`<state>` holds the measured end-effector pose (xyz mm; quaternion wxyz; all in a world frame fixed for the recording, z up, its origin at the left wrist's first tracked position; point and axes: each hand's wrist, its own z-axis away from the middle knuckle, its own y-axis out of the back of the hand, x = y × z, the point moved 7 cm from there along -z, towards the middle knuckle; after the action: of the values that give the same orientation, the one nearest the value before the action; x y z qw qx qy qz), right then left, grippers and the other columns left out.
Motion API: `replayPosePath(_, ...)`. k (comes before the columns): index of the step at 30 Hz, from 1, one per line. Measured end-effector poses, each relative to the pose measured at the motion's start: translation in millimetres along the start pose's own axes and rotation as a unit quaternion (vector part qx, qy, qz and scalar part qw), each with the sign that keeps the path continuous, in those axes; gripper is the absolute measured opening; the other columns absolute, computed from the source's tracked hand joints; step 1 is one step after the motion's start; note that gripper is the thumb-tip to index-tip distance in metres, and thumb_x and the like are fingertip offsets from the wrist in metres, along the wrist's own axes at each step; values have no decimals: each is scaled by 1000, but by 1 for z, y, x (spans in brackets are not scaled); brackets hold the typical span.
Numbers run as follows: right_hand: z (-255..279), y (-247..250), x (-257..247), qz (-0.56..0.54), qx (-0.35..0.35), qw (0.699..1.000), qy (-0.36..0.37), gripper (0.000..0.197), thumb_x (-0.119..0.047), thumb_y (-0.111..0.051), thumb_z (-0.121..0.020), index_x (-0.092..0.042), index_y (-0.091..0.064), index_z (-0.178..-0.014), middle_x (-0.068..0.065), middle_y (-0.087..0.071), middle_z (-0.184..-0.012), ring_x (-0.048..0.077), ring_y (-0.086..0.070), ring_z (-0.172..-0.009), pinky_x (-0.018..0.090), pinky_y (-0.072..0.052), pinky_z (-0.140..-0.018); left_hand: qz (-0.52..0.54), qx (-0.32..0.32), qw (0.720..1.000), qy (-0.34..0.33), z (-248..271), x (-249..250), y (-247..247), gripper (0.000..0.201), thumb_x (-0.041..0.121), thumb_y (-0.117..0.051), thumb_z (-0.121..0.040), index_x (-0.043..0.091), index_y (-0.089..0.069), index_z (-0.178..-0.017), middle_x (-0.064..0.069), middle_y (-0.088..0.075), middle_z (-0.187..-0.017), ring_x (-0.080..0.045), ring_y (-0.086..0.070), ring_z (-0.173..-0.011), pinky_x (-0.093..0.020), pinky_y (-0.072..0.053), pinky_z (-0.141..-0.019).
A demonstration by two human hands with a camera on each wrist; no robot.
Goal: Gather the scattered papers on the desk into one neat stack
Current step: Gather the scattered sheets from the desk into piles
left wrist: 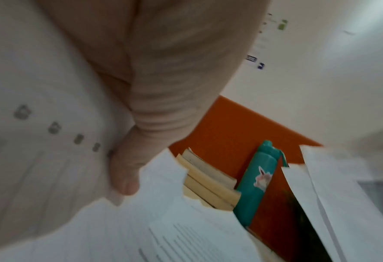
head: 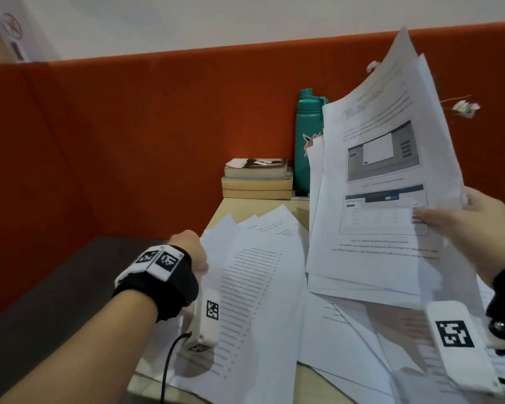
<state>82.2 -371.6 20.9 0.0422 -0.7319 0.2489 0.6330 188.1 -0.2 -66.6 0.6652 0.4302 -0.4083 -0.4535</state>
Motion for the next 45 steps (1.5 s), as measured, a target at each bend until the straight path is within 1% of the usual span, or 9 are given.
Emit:
replayPosePath(8, -2, 8, 7, 14, 27, 999, -12, 24, -8, -61, -88, -31, -62, -83, -9, -67, -90, 27, -65, -91, 49, -51, -87, 284, 115, 944, -126, 11, 6, 49, 17, 14, -62, -87, 9, -64, -103, -10, -71, -101, -26, -65, -83, -30, -50, -68)
replayPosePath(13, 0, 0, 23, 15, 23, 999, -41, 22, -9, -58, -90, -29, -63, -98, 0, -69, -101, 31, -64, -99, 51, -50, -89, 529, 118, 818, -192, 26, 18, 80, 29, 9, -50, -97, 7, -55, -125, -4, -69, -113, -18, -68, -93, -22, -54, -64)
replayPosePath(18, 1, -12, 22, -47, -21, 998, -35, 26, -4, -56, -91, -24, -61, -109, -5, -69, -93, 17, -67, -89, 30, -49, -71, 662, 31, 724, -195, 23, 53, 70, 36, 9, -46, -99, 3, -52, -133, -14, -62, -129, -31, -62, -113, -41, -50, -94)
replayPosePath(22, -2, -19, 11, -97, -54, 993, -28, 29, -9, -63, -87, -21, -66, -114, -2, -78, -91, 14, -75, -73, 23, -55, -52, 654, 6, 733, -186, 18, 96, 39, 36, 7, -49, -97, 1, -51, -133, -13, -61, -130, -30, -63, -113, -36, -55, -86)
replayPosePath(27, 1, -12, -2, -98, -70, 992, -23, 19, -16, -62, -89, -21, -69, -106, 10, -76, -98, 28, -72, -81, 43, -57, -72, 649, -41, 737, -183, 20, 135, 12, 37, 14, -49, -97, 5, -50, -133, -12, -63, -127, -31, -63, -113, -45, -50, -98)
replayPosePath(32, 4, -1, -9, -16, -32, 999, -29, 36, -50, -40, -96, -25, -62, -109, -1, -68, -107, 13, -69, -78, 24, -45, -69, 655, -67, 731, -178, 34, 156, -6, 46, 3, -66, -86, 1, -42, -125, -18, -60, -126, -31, -64, -104, -42, -55, -85)
replayPosePath(36, 9, -9, -5, -69, -93, 990, -80, 85, -93, -46, -53, -45, -61, -122, 2, -74, -109, 32, -71, -96, 60, -47, -89, 621, -13, 765, -168, 40, 161, -11, 45, 8, -69, -82, 15, -35, -110, -13, -61, -119, -29, -63, -107, -47, -50, -96)
replayPosePath(42, -1, 4, -16, 87, -41, 994, -58, 22, -2, -65, -83, -22, -63, -89, 8, -71, -98, 33, -68, -84, 50, -54, -82, 565, 45, 791, -232, 58, 162, 13, 43, 17, -67, -86, 13, -36, -116, -9, -61, -122, -22, -61, -103, -37, -50, -95)
replayPosePath(45, -1, 9, -14, 68, -17, 996, -63, 28, 2, -62, -85, -25, -59, -92, 3, -68, -91, 32, -66, -78, 48, -55, -71, 375, 55, 910, -170, 41, 125, 23, 58, 46, -58, -88, 15, -33, -130, -16, -49, -140, -34, -52, -124, -45, -42, -103)
